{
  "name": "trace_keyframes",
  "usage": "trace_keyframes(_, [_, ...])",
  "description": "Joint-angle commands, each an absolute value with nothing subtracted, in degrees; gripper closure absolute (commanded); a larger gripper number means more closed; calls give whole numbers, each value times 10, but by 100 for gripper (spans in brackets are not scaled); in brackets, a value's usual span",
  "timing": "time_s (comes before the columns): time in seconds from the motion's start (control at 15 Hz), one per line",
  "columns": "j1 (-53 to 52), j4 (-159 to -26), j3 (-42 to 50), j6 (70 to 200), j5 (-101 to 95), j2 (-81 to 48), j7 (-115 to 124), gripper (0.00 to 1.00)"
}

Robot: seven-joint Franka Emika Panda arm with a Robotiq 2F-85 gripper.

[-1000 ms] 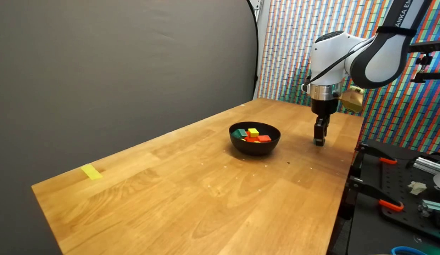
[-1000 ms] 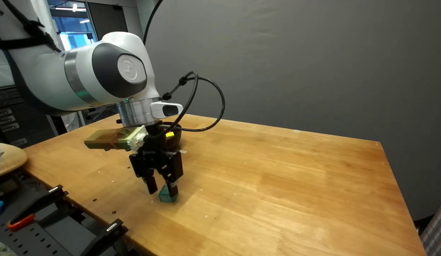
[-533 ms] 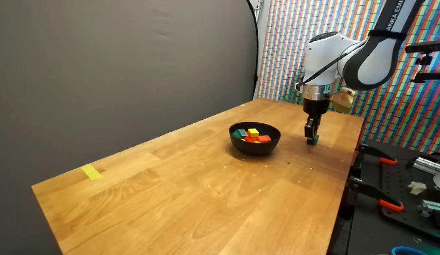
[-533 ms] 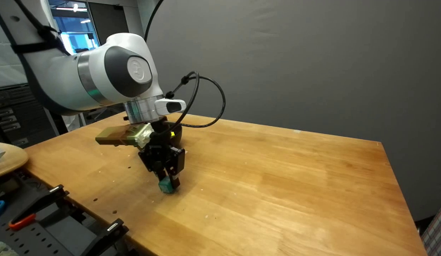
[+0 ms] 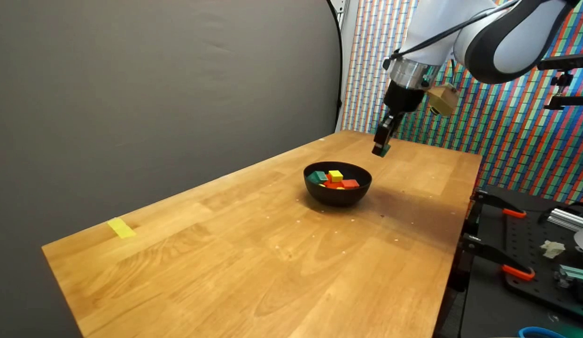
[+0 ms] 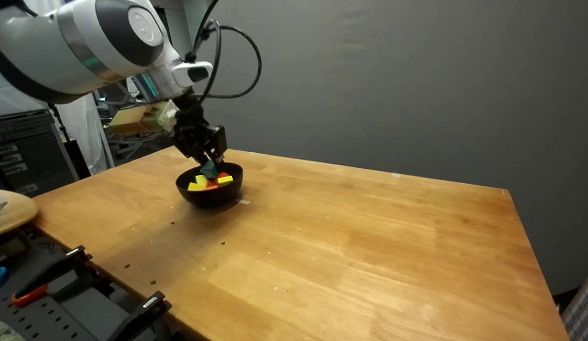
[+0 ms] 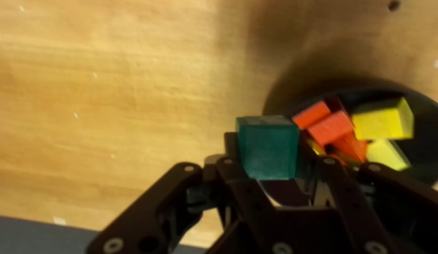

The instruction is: Pick up all the blocks from the table and put them in the black bowl.

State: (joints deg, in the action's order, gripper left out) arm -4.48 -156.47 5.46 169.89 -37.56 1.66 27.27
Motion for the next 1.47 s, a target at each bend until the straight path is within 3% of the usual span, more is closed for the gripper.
trace_keyframes(0.0, [-85,-1537,17,1755,-346,21,316,81])
trace_keyframes(0.13, [-104,-1510,4,1776,-314,-14,324,79])
trace_keyframes(0.2, [-109,-1499,0,1775,-296,-30,323,62])
trace_keyframes(0.27, [-113,-1489,-4,1765,-284,-41,327,36])
trace_keyframes(0.4, [-113,-1469,-3,1747,-286,-54,346,31])
trace_keyframes(0.67, [-105,-1466,-21,1727,-226,-58,333,1])
trace_keyframes(1.2, [-120,-1607,-45,1730,-71,153,252,0])
trace_keyframes(1.27, [-110,-1553,-52,1724,-97,68,274,0])
trace_keyframes(1.4, [-111,-1567,-52,1720,-96,92,273,0])
